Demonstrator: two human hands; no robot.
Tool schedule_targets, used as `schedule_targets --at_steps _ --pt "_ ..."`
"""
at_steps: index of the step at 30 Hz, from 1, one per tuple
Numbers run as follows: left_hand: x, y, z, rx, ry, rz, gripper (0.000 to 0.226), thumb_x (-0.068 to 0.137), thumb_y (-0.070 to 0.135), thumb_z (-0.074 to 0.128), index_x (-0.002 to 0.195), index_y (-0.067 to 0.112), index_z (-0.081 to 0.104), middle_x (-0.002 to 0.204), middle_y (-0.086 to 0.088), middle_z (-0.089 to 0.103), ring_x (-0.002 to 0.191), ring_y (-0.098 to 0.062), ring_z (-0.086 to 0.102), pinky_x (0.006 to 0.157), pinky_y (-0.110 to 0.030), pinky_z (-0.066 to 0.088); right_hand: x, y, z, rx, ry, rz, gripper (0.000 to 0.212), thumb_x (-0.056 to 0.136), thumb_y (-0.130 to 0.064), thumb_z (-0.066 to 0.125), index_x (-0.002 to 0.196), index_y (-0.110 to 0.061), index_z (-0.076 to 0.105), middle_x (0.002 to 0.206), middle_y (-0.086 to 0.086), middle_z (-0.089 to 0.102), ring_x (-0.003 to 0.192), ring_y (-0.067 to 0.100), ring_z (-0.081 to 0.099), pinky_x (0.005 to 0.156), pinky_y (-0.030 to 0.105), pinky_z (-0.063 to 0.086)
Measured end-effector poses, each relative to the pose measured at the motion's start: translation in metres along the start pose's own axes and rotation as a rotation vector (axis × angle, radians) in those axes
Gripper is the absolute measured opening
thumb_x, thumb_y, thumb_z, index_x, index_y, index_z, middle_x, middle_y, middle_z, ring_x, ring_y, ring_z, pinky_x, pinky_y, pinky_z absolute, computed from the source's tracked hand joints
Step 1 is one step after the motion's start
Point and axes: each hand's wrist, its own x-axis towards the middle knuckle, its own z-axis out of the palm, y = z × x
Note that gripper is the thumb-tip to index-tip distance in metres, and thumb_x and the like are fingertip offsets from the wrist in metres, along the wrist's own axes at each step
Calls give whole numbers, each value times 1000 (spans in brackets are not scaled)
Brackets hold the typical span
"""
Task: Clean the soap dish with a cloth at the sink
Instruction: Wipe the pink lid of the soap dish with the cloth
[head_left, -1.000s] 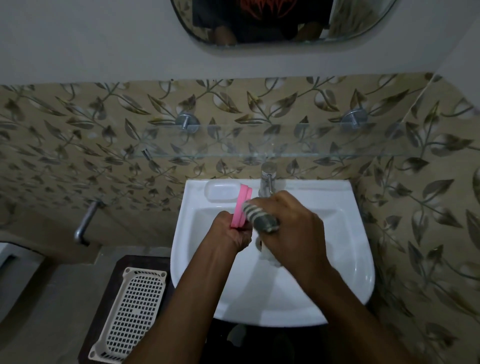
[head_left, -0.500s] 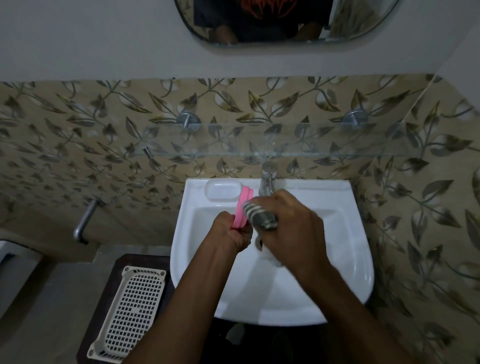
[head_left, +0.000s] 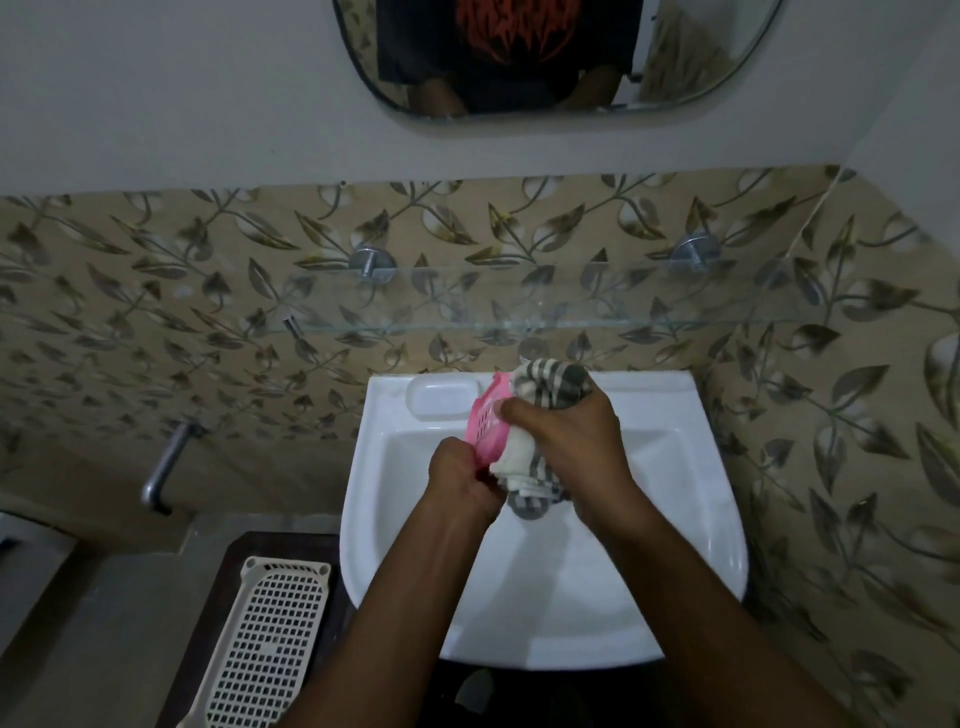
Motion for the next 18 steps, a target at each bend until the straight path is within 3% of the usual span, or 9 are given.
schedule_targets --at_steps 2,4,7,10,13,16,18 --pt "5 -1 -8 44 -66 65 41 82 10 42 114 -4 63 81 -16 67 82 -30 63 77 -38 51 11 -12 -7 116 -29 97 34 61 -29 82 92 -19 72 88 4 77 79 21 73 81 44 60" --pt "15 1 -19 149 -111 148 29 85 20 48 98 4 68 76 -13 72 70 -27 64 70 -34 52 18 -25 -16 208 -119 185 19 70 -19 77 85 -10 73 87 19 75 72 28 71 76 44 60" --pt "22 10 -23 330 -199 304 40 96 44 49 107 11 68 92 -12 72 71 -22 67 63 -31 53 21 -30 -17 265 -264 287 24 72 -19 75 88 -2 73 87 27 71 73 34 67 78 49 57" --pt "17 11 -19 499 -226 346 53 97 56 41 83 14 71 66 -8 65 49 -15 57 45 -23 44 20 -25 -9 271 -315 278 25 75 -20 76 91 -1 72 86 24 71 76 35 69 78 48 57" --pt "18 9 -23 408 -285 259 68 103 46 30 45 25 59 44 7 44 35 -6 37 38 -16 28 23 -25 -13 213 -322 152 33 81 -31 77 101 -6 73 92 14 76 87 29 73 82 40 59" --pt "19 6 -28 376 -320 235 76 105 39 17 36 24 46 41 8 31 33 -7 25 38 -17 20 24 -28 -23 -116 -202 -180 31 79 -48 74 98 -23 75 91 -3 77 89 14 71 84 34 55" --pt "21 5 -29 385 -324 234 77 105 40 15 35 24 43 39 9 29 33 -7 24 36 -16 20 21 -28 -23 -308 -148 -376 31 78 -48 76 99 -25 74 96 -8 73 91 10 66 83 31 52"
